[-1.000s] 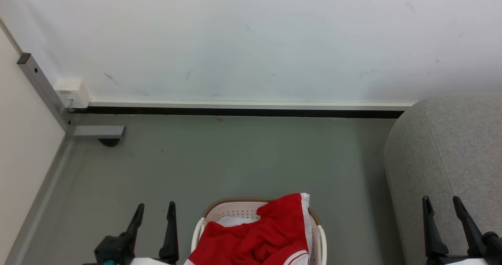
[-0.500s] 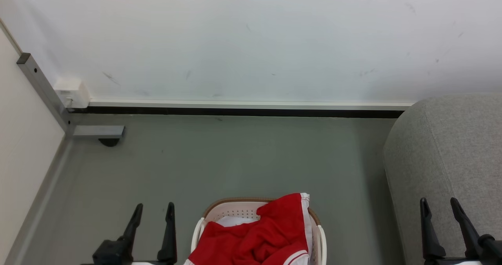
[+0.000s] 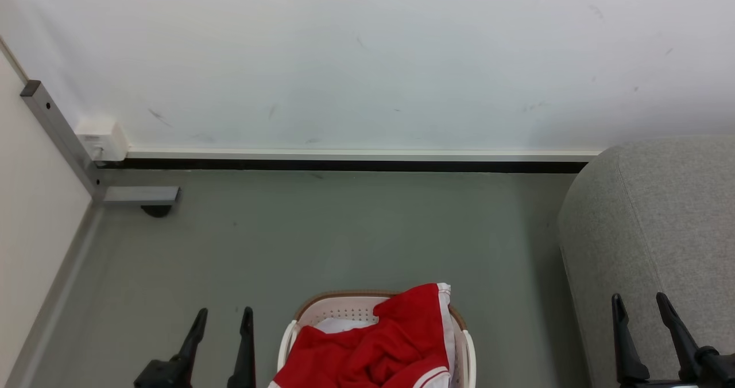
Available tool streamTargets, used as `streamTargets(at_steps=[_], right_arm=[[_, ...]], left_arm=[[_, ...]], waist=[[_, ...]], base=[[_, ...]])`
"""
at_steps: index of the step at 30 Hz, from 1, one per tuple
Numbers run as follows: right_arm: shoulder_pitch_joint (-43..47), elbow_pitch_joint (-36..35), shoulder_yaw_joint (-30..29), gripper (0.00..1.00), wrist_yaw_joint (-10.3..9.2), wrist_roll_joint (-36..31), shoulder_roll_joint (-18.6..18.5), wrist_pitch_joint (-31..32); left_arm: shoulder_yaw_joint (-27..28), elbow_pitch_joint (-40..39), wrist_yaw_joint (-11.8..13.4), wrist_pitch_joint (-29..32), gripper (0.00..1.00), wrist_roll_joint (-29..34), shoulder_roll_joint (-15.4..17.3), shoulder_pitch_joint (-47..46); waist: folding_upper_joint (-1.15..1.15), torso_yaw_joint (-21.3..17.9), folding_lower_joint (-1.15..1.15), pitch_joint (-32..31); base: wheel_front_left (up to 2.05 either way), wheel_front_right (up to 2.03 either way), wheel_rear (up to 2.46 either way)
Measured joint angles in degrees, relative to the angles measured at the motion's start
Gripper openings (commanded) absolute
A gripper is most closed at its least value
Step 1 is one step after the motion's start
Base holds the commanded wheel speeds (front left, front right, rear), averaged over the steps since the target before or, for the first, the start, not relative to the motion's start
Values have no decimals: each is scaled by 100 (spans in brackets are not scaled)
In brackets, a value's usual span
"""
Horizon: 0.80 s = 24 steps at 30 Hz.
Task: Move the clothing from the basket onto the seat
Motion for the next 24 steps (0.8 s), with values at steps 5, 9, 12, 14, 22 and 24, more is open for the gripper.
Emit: streamTargets(at_steps=[5, 9, 12, 14, 22, 24], right_arm=[[-2, 10, 5, 100, 0, 34, 1, 0], [-5, 11, 16, 100, 0, 41, -2, 0], [-12, 12, 16, 100, 0, 59, -9, 0], [-15, 12, 19, 100, 0, 59, -11, 0], [-283, -133, 77, 100, 0, 82, -27, 0], [-421, -198, 92, 100, 0, 86, -26, -10]], left_arm=[[25, 48, -36, 0, 100, -3, -10, -1], [5, 69, -41, 0, 100, -55, -11, -4], [-4, 76, -14, 0, 100, -65, -12, -8], [-14, 79, 1, 0, 100, -70, -12, -8], [-203, 135, -98, 0, 100, -10, -13, -344], [-330, 212, -141, -1, 100, 25, -14, -568]], waist=[[0, -19, 0, 12], [0, -35, 0, 29], [0, -46, 0, 43], [0, -56, 0, 54], [0, -136, 0, 395], [0, -166, 0, 575]], base=[[0, 0, 0], [0, 0, 0], [0, 0, 0], [0, 0, 0], [0, 0, 0], [0, 0, 0]])
